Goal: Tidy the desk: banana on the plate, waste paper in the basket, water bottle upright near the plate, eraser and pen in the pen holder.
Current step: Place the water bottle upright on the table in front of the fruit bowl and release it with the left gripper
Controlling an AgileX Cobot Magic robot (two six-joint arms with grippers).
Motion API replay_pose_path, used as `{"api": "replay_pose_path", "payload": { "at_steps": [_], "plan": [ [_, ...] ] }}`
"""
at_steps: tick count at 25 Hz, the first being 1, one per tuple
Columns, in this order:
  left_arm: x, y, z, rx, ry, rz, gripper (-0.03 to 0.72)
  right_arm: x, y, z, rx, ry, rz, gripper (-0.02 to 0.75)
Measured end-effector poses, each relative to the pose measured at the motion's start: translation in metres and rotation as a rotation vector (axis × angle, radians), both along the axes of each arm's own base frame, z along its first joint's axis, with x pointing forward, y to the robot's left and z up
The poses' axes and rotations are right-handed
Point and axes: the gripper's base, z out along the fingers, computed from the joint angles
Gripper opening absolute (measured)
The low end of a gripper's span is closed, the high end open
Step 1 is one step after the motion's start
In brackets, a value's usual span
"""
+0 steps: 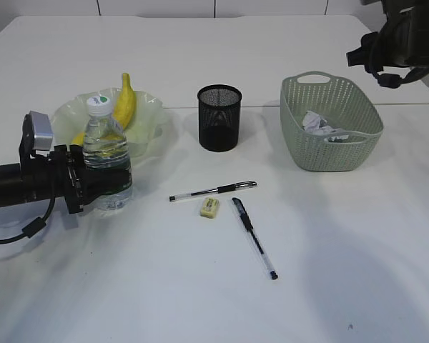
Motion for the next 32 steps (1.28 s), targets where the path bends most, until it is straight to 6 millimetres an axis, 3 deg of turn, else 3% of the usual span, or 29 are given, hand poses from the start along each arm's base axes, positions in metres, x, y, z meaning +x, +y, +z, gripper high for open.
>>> {"api": "replay_pose_path", "payload": {
  "at_steps": [32],
  "plan": [
    [-0.0004,-0.0001,-0.0031,-0.004,0.049,-0.001,0.475,0.0001,0.0000,0.0003,-0.007,-0.001,0.003,0.495]
  ]
}}
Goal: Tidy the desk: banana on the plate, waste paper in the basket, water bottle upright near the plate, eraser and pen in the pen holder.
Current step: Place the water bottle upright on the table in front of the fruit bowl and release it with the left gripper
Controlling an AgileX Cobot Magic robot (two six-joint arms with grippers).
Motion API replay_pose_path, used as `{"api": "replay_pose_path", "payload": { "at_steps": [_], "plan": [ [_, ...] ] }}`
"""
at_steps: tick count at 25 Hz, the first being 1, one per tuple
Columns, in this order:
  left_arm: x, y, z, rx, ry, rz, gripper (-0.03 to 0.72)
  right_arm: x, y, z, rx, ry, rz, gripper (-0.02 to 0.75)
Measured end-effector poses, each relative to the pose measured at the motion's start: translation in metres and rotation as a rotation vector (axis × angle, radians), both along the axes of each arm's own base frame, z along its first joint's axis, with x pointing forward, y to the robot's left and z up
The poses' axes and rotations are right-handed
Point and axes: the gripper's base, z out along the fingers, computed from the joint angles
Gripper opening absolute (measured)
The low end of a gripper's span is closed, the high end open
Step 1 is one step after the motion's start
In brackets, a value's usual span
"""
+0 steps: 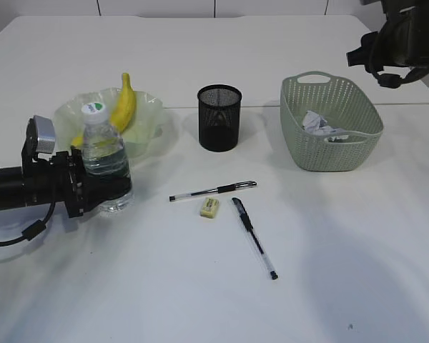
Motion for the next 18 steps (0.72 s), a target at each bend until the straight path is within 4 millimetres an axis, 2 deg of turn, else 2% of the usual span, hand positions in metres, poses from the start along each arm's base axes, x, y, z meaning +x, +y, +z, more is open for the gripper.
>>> {"api": "replay_pose_path", "payload": {
  "at_steps": [18],
  "plan": [
    [0.0024,0.0017,-0.0019,0.036,0.049,0.014,0.510,0.0001,0.0000,0.0002,-0.004,-0.001,0.002,0.495]
  ]
}}
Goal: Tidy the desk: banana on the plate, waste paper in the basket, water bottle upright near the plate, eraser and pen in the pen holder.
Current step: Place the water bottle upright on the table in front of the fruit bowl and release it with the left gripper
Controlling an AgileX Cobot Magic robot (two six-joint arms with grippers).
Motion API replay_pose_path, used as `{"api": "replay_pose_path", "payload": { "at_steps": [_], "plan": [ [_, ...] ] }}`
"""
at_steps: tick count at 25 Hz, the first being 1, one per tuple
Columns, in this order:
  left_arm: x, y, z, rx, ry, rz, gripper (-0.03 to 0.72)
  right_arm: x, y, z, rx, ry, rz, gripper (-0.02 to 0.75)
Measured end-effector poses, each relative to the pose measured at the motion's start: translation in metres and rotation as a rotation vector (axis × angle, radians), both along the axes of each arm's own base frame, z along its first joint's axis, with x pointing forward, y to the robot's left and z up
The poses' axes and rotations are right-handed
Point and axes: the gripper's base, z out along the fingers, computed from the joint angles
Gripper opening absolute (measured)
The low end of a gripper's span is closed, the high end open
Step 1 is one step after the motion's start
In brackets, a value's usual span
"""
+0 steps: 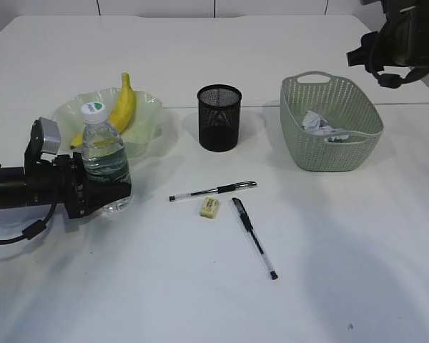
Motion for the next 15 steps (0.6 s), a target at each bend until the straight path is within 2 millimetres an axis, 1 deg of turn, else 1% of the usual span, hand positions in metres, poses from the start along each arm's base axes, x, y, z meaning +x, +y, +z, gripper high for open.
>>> {"api": "replay_pose_path", "payload": {
  "at_steps": [15],
  "plan": [
    [0.0007,0.0004,0.0050,0.003,0.018,0.007,0.536,0.0000,0.0000,0.0001,-0.002,0.000,0.001,0.495]
  ]
}}
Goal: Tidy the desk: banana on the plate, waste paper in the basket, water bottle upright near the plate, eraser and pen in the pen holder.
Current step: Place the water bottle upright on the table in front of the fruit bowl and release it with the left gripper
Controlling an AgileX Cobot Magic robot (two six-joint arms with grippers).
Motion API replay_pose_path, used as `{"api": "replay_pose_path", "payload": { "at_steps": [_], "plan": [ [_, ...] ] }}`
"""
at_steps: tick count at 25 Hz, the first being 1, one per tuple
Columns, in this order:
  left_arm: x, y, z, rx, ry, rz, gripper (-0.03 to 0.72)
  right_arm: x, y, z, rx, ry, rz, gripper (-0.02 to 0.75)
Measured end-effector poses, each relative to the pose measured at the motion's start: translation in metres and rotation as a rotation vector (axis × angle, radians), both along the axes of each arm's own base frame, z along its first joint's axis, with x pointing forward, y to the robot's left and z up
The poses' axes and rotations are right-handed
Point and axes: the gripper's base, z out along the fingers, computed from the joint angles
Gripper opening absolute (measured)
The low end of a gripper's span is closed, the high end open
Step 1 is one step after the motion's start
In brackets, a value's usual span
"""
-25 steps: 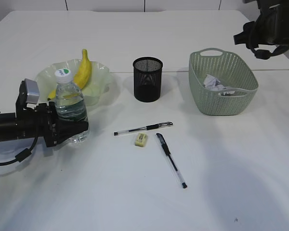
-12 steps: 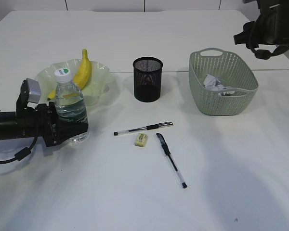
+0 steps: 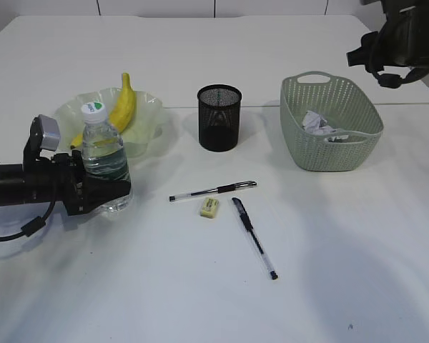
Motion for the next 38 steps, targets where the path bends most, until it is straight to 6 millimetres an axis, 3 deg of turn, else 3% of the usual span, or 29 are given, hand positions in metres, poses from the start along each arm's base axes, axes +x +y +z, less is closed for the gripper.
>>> {"api": "replay_pose_path", "payload": {
  "at_steps": [23,38],
  "plan": [
    [0.005,0.000,0.012,-0.007,-0.014,0.003,0.559,0.000,0.000,0.000,0.000,0.000,0.000,0.495],
    [0.012,-0.007,0.050,-0.019,-0.081,-0.005,0.585,0.000,0.000,0.000,-0.003,-0.001,0.002,0.494]
  ]
}}
